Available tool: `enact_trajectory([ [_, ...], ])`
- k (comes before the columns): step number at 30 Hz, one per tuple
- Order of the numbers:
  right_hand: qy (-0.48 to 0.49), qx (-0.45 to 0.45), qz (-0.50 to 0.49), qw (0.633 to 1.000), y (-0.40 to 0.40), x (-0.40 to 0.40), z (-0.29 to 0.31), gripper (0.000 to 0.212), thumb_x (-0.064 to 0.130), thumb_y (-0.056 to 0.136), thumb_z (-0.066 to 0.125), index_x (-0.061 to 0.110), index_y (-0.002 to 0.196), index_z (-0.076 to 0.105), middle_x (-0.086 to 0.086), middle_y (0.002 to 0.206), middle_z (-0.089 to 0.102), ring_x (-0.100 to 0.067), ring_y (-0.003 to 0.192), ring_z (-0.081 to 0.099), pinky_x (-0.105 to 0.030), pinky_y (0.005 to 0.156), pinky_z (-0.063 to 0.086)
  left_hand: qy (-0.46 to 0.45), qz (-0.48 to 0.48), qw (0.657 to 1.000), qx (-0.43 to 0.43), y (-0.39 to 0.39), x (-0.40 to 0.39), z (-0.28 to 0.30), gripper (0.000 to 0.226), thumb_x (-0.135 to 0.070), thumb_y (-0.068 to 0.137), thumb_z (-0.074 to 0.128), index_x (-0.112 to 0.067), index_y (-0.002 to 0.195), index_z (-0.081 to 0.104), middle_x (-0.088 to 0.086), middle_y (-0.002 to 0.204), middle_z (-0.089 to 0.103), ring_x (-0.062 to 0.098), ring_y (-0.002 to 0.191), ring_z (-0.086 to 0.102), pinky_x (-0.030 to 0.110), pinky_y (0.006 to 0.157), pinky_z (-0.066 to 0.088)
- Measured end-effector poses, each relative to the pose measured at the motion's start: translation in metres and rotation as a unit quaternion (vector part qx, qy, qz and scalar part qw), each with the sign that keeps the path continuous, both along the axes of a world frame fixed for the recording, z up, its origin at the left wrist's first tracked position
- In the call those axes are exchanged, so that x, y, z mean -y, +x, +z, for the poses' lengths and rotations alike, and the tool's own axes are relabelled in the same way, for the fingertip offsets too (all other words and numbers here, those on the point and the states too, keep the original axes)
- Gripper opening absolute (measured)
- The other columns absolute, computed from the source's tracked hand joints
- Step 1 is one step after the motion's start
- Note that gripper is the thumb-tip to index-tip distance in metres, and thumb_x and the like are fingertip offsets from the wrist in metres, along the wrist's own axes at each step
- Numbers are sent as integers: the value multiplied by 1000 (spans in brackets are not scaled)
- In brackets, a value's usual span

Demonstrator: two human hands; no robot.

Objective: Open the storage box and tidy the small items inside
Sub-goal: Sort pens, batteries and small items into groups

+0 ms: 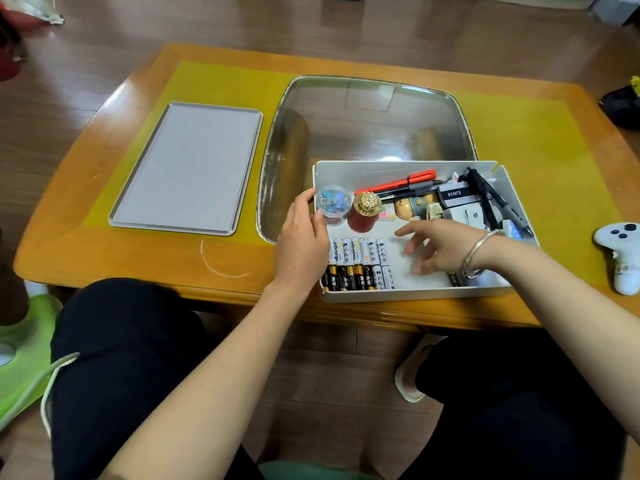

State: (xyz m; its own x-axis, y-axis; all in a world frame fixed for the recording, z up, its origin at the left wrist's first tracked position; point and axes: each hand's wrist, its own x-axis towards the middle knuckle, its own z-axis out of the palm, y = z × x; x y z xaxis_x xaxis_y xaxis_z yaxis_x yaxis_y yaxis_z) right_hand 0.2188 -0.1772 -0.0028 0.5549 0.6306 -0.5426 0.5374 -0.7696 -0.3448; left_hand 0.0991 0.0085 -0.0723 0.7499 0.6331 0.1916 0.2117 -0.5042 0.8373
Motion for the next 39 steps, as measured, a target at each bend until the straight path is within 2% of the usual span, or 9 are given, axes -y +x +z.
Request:
enact_trajectory([
  [2,-1,16,24,1000,2,12,9,43,4,79,70,22,116,58,3,103,65,-7,76,59,-8,66,39,-5,-2,1000,2,0,0,0,37,-21,100,44,-19,137,43,-3,133,53,7,112,53,12,71,48],
  [4,-6,31,22,999,3,23,13,34,-3,83,59,22,106,66,2,106,68,2,74,56,-1,68,37,-9,0,1000,2,0,0,0,37,-21,100,44,-19,137,42,-3,134,53,7,114,52,15,73,50],
  [9,-145,26,-2,989,1,40,8,45,-5,88,39,19,118,63,-2,119,63,-15,102,57,-18,88,41,-13,0,1000,3,-1,1,0,38,-21,100,44,-19,137,42,-2,133,53,7,113,52,19,75,52],
  [14,-203,10,11,979,-4,40,0,37,11,96,39,19,128,55,0,136,51,-19,125,47,-24,102,32,-15,-4,1000,2,-1,1,2,37,-21,100,44,-18,137,42,-2,132,54,10,113,54,26,77,56],
  [20,-156,-48,13,986,0,37,-3,31,9,95,45,22,116,63,5,121,62,-14,113,56,-26,103,39,-19,-5,1000,-4,-2,1,3,38,-22,100,44,-18,138,41,-1,133,53,10,114,54,31,79,57],
  [26,-244,-51,55,967,5,29,-5,40,8,94,36,26,122,58,5,124,55,-15,117,50,-28,104,37,-18,-3,1000,-5,-1,1,3,38,-22,100,44,-19,138,41,-2,133,53,8,113,54,30,78,57],
  [31,-239,-58,68,967,2,22,-4,42,8,91,35,30,113,62,10,112,57,-12,107,52,-23,96,39,-23,-6,1000,-5,-1,2,4,38,-22,101,43,-18,138,41,-1,134,53,11,115,54,32,79,58],
  [35,-207,-58,58,975,-2,13,-8,30,10,91,46,26,106,68,5,111,65,-15,104,59,-28,96,46,-17,-1,1000,-1,-1,2,3,37,-22,101,43,-18,137,42,-2,134,53,9,114,53,22,77,54],
  [39,-186,-36,40,981,-8,-1,-16,23,10,91,53,20,103,70,-2,110,68,-23,103,63,-32,94,49,-16,-2,1000,-2,-1,1,3,37,-22,100,43,-18,137,42,-1,133,54,9,113,54,25,76,56],
])
